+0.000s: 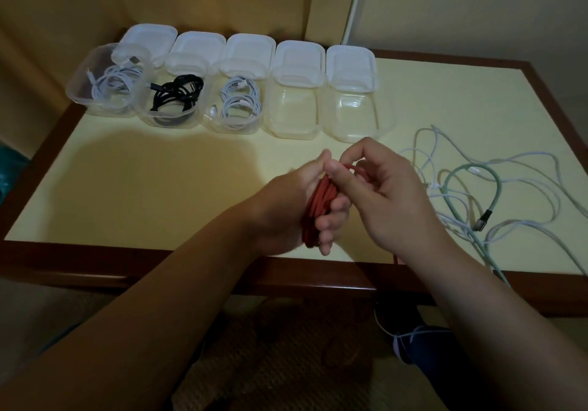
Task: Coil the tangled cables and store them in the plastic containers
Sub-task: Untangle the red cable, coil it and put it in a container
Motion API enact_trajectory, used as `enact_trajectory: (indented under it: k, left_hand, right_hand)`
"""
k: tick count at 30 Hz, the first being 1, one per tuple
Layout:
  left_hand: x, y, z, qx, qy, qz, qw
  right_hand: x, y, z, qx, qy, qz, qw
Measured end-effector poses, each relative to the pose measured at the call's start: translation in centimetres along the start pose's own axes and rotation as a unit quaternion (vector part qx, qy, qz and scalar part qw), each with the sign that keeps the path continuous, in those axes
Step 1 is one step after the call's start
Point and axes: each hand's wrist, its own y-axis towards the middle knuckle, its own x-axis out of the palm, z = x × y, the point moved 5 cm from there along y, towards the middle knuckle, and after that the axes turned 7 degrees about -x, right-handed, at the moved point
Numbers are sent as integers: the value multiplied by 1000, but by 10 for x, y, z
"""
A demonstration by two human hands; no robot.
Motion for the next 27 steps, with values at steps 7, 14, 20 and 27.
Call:
enact_trajectory:
  k: [7,14,20,27]
  left_hand:
    - [4,-2,0,-20,-272,-168,947]
    - [-34,-3,14,153,-346,150,913]
    - [-51,-5,17,161,6,349,923]
    - [-19,-4,2,16,197,181,963]
  right_hand:
    - [19,-4,36,180,84,-78,977]
    - [37,-29,16,222,58,-264,937]
    - [27,-27,-19,80,-112,-207,969]
    - [1,-12,-13,16,-122,-49,991]
